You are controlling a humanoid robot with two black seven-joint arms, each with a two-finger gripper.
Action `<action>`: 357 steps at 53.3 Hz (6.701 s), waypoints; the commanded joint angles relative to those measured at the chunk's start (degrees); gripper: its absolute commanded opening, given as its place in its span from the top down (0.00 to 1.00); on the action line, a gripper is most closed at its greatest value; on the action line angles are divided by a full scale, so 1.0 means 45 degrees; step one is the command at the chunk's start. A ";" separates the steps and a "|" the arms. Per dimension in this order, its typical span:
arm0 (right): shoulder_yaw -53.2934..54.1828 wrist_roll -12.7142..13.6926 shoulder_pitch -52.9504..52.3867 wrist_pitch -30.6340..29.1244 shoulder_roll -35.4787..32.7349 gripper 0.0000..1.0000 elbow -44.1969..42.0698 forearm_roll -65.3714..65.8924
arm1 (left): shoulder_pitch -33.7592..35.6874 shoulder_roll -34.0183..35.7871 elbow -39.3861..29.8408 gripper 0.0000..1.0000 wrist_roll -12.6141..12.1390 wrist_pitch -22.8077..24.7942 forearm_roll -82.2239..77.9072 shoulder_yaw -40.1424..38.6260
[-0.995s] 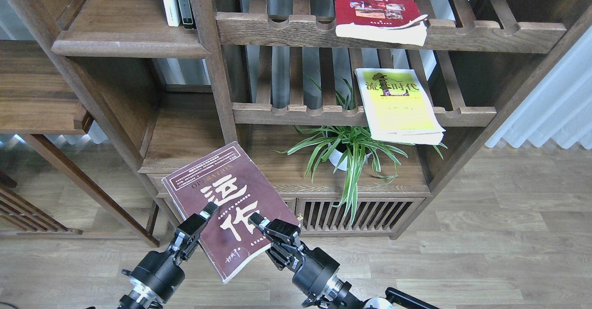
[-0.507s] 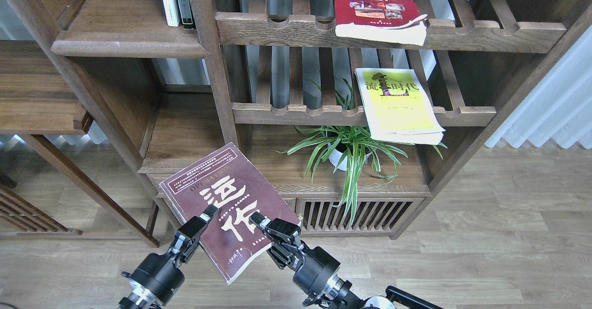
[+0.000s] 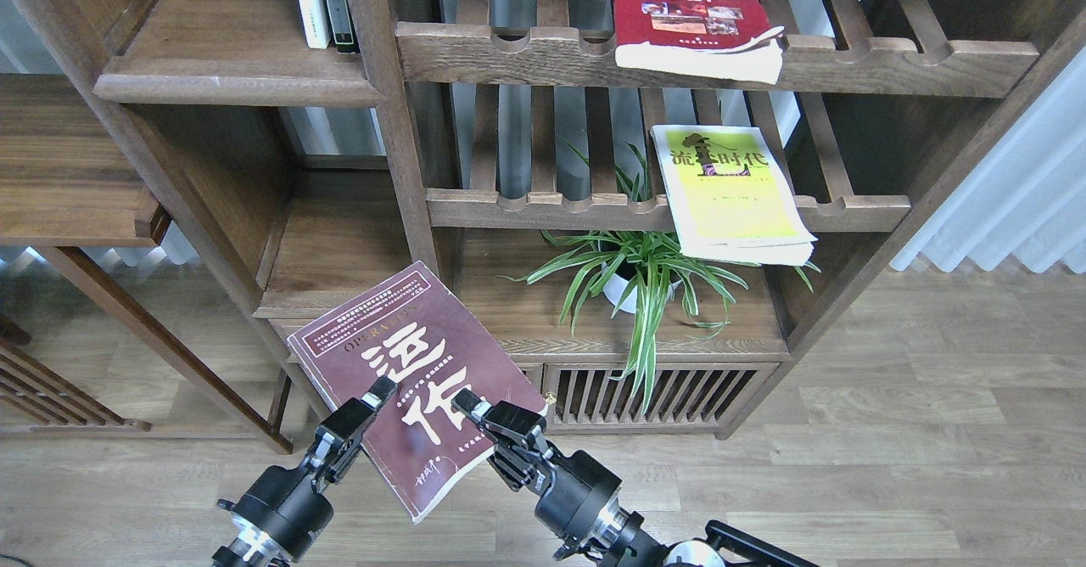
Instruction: Organize books on shelf
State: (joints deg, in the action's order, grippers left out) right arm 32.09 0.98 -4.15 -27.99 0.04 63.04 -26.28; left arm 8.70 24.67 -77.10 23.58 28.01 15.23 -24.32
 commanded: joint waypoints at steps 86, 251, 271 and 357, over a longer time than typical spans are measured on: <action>0.1619 -0.0061 -0.0014 -0.0002 -0.0009 0.02 -0.0884 0.0116 | 0.0078 0.0260 0.0648 0.97 -0.0356 -0.0001 -0.1100 -0.0572; 0.2401 -0.0100 -0.1381 -0.0002 -0.0009 0.02 -0.2545 0.0155 | 0.3516 0.2194 0.0414 0.99 -0.3912 -0.0001 -0.1881 -1.0807; 0.2166 -0.0100 -0.1518 -0.0002 -0.0009 0.02 -0.2310 0.0136 | 0.3946 0.2135 0.0531 0.99 -0.6217 -0.0001 -0.1900 -1.1705; 0.1092 -0.0100 -0.1518 -0.0002 -0.0009 0.02 -0.1353 0.0194 | 0.8008 -0.0931 0.3753 1.00 -0.2389 -0.2766 -1.1861 -1.2643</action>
State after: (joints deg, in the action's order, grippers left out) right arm 37.00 0.54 -11.00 -28.00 0.00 56.36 -25.40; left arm 42.08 20.55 -63.02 10.06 16.59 -36.99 -83.86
